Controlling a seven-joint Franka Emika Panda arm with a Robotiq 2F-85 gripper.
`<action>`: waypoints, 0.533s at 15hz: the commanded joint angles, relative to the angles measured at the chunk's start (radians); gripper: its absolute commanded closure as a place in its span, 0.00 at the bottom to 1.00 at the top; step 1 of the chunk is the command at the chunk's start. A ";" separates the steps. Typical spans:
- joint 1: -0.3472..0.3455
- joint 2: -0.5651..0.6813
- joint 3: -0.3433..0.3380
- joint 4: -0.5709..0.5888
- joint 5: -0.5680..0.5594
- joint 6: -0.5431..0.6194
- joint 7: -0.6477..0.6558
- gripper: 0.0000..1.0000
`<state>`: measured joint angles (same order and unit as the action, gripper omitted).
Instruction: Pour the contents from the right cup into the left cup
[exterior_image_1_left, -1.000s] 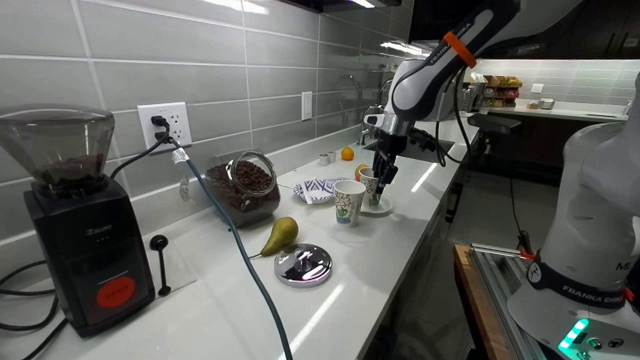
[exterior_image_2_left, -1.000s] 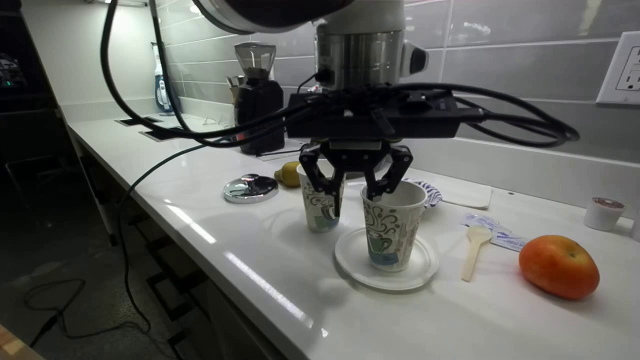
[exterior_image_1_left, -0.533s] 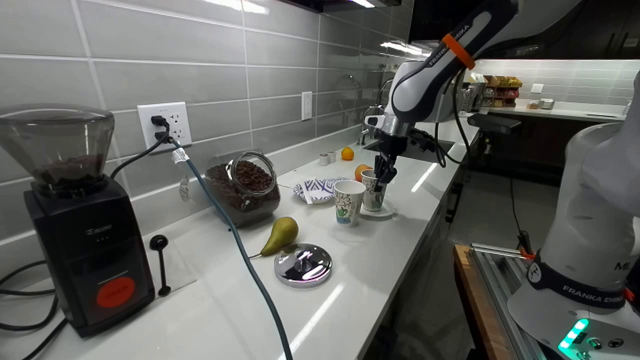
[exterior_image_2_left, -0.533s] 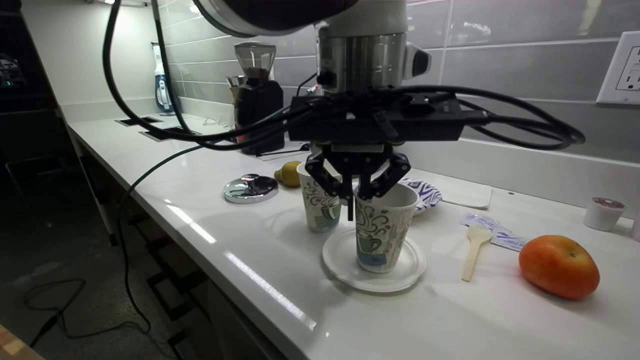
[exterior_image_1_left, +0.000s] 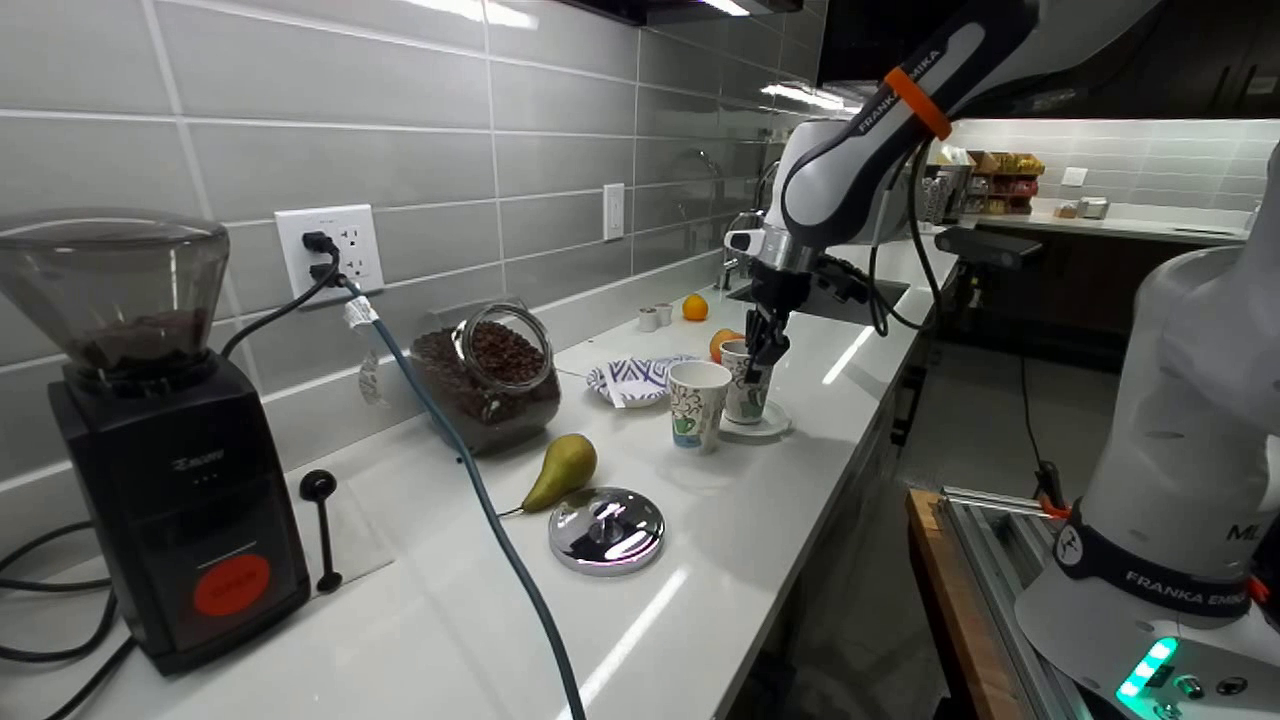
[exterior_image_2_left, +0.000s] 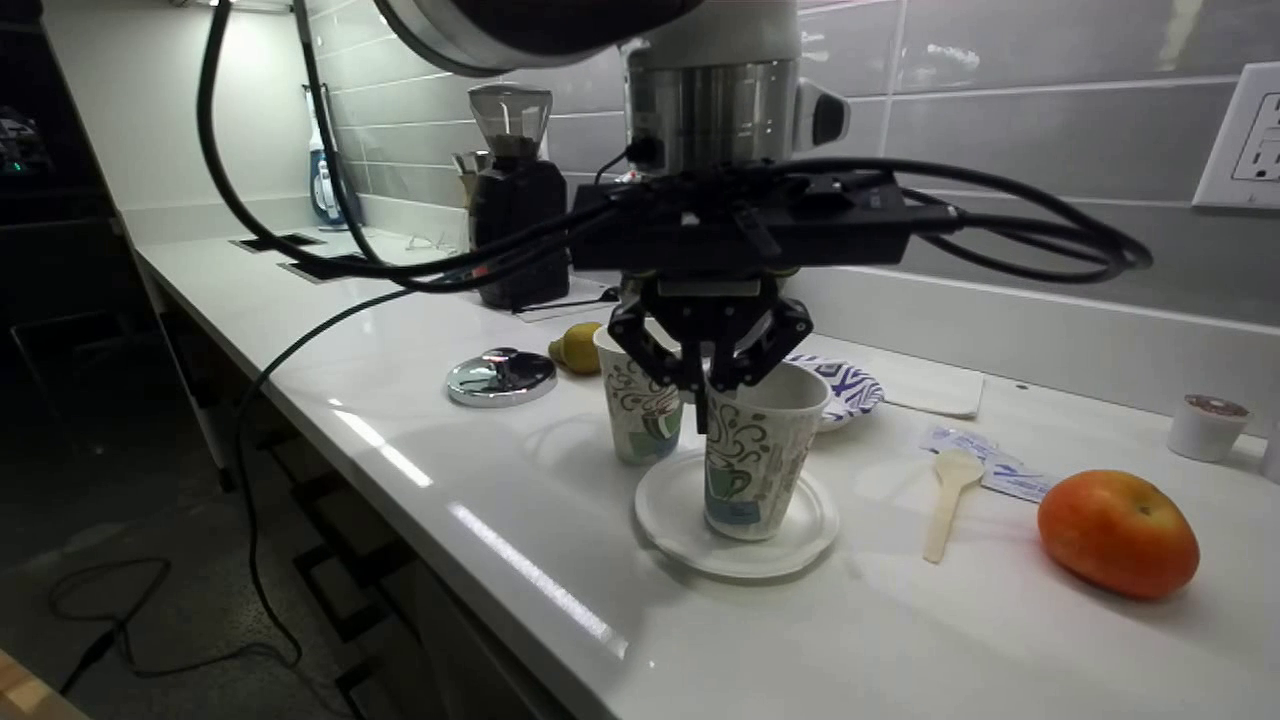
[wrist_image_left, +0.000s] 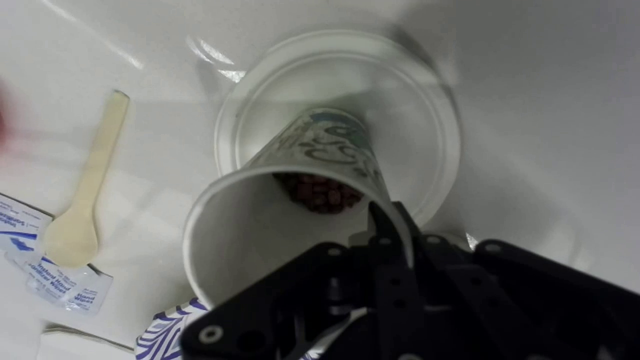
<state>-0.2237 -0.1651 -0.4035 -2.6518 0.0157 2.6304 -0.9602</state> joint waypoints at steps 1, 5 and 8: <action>-0.058 -0.048 0.051 0.005 -0.143 -0.040 0.125 0.99; -0.080 -0.136 0.085 0.021 -0.260 -0.125 0.244 0.99; -0.045 -0.208 0.092 0.040 -0.207 -0.215 0.241 0.99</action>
<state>-0.2859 -0.2791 -0.3274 -2.6223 -0.2011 2.5192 -0.7460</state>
